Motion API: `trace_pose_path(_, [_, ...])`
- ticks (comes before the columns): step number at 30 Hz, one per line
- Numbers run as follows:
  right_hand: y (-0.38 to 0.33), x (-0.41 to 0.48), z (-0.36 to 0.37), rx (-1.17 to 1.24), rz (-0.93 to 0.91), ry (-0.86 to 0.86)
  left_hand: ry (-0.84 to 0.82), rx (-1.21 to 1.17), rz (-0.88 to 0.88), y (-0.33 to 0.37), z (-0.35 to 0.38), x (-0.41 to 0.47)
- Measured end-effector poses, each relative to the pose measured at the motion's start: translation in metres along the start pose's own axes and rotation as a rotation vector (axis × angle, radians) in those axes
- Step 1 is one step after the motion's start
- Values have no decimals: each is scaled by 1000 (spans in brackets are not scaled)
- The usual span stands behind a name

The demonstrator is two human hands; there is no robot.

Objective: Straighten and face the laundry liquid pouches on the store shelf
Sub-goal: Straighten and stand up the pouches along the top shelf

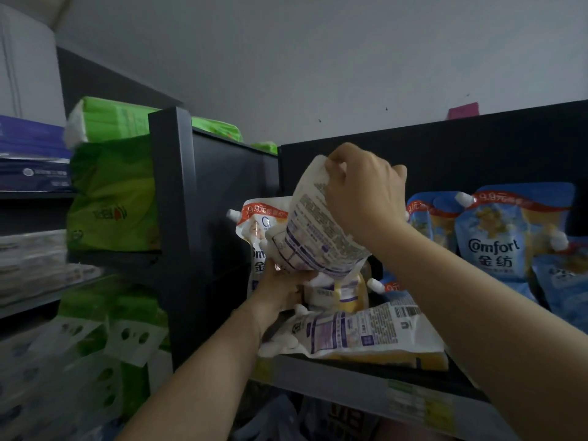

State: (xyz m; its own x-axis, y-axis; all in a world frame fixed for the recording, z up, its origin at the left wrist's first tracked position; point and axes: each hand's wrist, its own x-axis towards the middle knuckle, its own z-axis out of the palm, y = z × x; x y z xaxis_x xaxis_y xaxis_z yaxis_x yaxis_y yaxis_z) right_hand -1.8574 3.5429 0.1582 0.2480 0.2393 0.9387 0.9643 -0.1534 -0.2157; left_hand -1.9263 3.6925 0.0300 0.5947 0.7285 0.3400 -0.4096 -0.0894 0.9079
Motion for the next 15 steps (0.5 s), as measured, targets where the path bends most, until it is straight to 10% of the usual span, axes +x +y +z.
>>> trace_pose_path(8, [34, -15, 34, 482, 268, -189, 333, 230, 322, 67, -29, 3])
trace_pose_path(15, [63, -44, 92, 968, 993, -590, 536, 677, 500, 81, -41, 15])
